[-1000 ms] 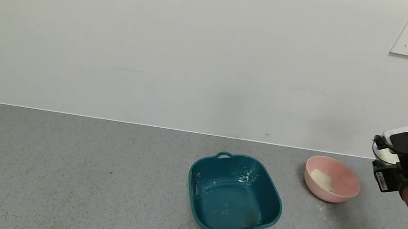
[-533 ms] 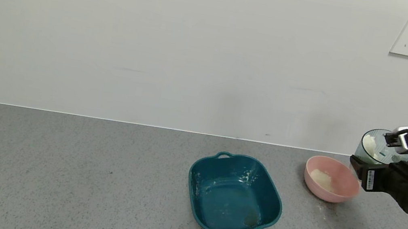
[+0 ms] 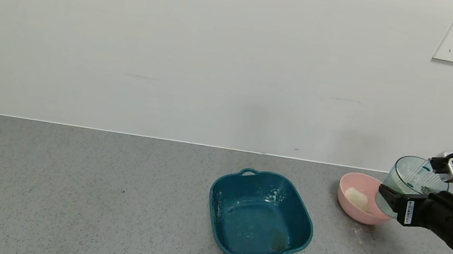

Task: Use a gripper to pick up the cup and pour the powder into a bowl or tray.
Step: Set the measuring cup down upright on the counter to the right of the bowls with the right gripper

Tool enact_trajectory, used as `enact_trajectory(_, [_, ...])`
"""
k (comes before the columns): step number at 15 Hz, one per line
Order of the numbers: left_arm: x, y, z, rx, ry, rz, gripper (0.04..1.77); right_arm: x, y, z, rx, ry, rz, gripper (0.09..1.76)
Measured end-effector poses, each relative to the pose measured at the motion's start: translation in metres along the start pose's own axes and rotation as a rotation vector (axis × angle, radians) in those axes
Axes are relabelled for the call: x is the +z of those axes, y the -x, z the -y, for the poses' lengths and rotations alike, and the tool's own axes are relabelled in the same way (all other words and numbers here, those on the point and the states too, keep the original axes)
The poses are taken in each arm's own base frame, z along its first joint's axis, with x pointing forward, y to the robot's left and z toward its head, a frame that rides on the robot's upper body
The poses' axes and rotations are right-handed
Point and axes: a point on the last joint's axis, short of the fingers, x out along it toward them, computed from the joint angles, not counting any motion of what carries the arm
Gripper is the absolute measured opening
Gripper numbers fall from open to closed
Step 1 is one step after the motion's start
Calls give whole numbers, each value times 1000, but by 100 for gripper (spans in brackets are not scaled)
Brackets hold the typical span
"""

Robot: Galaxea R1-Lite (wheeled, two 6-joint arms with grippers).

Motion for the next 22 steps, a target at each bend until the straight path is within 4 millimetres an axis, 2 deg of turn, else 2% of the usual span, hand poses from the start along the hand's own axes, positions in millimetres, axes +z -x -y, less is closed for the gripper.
enact_trajectory(5, [0,0,0,0,0,0,172,-8,3,-17,123,30,-20,134])
enact_trajectory(11, [0,0,0,0,0,0,172,-20,-3,-19,132,34,-77,134])
enact_trajectory(16, [0,0,0,0,0,0,172,-38,-4,-30,172,66,-146,134])
enact_trajectory(22, [0,0,0,0,0,0,172,-54,-18,-36,179,77,-202,134])
